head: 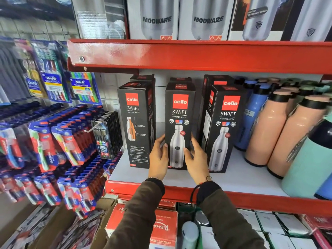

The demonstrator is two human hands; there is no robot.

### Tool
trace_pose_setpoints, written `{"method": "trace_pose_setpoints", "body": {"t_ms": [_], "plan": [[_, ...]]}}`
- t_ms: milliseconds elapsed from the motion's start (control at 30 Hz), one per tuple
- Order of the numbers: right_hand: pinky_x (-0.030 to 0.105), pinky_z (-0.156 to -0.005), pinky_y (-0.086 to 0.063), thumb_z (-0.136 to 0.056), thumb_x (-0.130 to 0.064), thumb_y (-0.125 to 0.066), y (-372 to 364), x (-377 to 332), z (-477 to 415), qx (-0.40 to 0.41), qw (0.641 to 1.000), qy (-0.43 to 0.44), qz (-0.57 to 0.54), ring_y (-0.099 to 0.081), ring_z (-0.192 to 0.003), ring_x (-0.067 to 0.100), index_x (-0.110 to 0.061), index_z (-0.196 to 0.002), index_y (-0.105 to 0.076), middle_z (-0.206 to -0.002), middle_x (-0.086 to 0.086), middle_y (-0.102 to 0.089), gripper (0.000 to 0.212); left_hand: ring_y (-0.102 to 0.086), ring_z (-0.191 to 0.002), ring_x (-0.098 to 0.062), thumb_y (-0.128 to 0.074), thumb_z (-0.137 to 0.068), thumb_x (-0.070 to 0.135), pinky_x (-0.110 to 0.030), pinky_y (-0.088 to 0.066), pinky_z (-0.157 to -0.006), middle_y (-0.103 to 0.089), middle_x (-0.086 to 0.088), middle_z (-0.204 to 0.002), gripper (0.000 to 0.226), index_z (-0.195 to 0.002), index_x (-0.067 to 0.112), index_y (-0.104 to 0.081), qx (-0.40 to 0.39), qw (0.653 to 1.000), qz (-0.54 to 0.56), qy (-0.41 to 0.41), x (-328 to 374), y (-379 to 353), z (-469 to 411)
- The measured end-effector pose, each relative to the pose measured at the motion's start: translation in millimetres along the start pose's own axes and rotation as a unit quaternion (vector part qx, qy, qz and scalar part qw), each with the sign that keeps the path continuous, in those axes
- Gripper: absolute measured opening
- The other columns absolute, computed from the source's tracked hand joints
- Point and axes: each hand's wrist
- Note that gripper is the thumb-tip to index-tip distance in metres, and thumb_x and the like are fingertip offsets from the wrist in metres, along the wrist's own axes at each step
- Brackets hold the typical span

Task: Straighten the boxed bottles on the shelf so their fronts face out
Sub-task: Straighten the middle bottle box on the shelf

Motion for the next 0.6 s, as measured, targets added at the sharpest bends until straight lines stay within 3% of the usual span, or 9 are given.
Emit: {"method": "trace_pose_setpoints", "body": {"t_ms": [133,233,300,367,500,600], "plan": [[0.029,-0.112,-0.040,-0.099,-0.008,-0.055,1.8,-1.1,1.3,0.004,1.000,-0.004,-0.011,-0.054,-0.132,0.019,-0.022,-0.152,-0.035,-0.146,0.005,-0.054,0.059,-0.053,-0.107,0.028,-0.047,-0.105,0.012,0.006,-0.037,-0.087,-0.058,0.028,-0.122,0.034,-0.135,0.027,-0.051,0.001,1.000,-0.010,-0.009,1.2,0.4,2.6],[0.013,-0.106,-0.041,-0.096,-0.005,-0.059,0.1,-3.6,6.1,0.043,0.998,-0.001,-0.035,-0.055,-0.126,0.009,-0.020,-0.147,-0.044,-0.139,0.002,-0.058,0.056,-0.053,-0.107,0.029,-0.048,-0.104,0.010,0.006,-0.037,-0.087,-0.057,0.031,-0.121,0.035,-0.137,0.024,-0.052,-0.001,1.000,-0.010,-0.011,3.0,2.7,4.6],[0.018,-0.100,-0.049,-0.093,-0.003,-0.063,-3.0,-5.6,11.2,0.079,0.995,0.000,-0.069,-0.058,-0.120,0.009,-0.020,-0.141,-0.052,-0.131,-0.003,-0.058,0.051,-0.054,-0.110,0.027,-0.050,-0.102,0.008,0.005,-0.039,-0.089,-0.060,0.024,-0.125,0.038,-0.138,0.019,-0.052,0.000,1.000,-0.006,-0.018,5.1,4.8,8.2],[0.023,-0.092,-0.054,-0.092,-0.005,-0.066,-6.4,-8.1,16.5,0.124,0.989,0.010,-0.082,-0.060,-0.113,0.011,-0.021,-0.133,-0.057,-0.125,-0.007,-0.056,0.045,-0.057,-0.113,0.020,-0.052,-0.101,0.008,0.000,-0.042,-0.092,-0.063,0.011,-0.129,0.038,-0.139,0.015,-0.052,0.021,0.999,0.006,-0.028,8.6,7.6,14.4],[0.017,-0.067,-0.050,-0.090,-0.006,-0.068,-13.8,-16.8,24.3,0.209,0.973,0.070,-0.063,-0.058,-0.084,0.008,-0.022,-0.121,-0.065,-0.108,-0.006,-0.058,0.035,-0.066,-0.105,-0.006,-0.052,-0.102,0.010,-0.012,-0.049,-0.085,-0.068,0.001,-0.115,0.031,-0.133,0.015,-0.055,0.079,0.993,0.015,-0.087,18.9,20.1,21.1],[0.014,-0.065,-0.048,-0.090,-0.007,-0.067,-25.8,-29.6,27.9,0.210,0.970,0.107,-0.067,-0.058,-0.079,0.008,-0.024,-0.114,-0.065,-0.105,0.000,-0.061,0.030,-0.065,-0.100,-0.010,-0.051,-0.102,0.010,-0.014,-0.048,-0.082,-0.069,-0.001,-0.111,0.027,-0.129,0.015,-0.058,0.105,0.984,0.017,-0.145,26.1,38.0,18.0]]}}
Point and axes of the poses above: each hand's wrist, its own z-axis away from the middle knuckle, its own y-axis out of the back of the hand, x = y × z
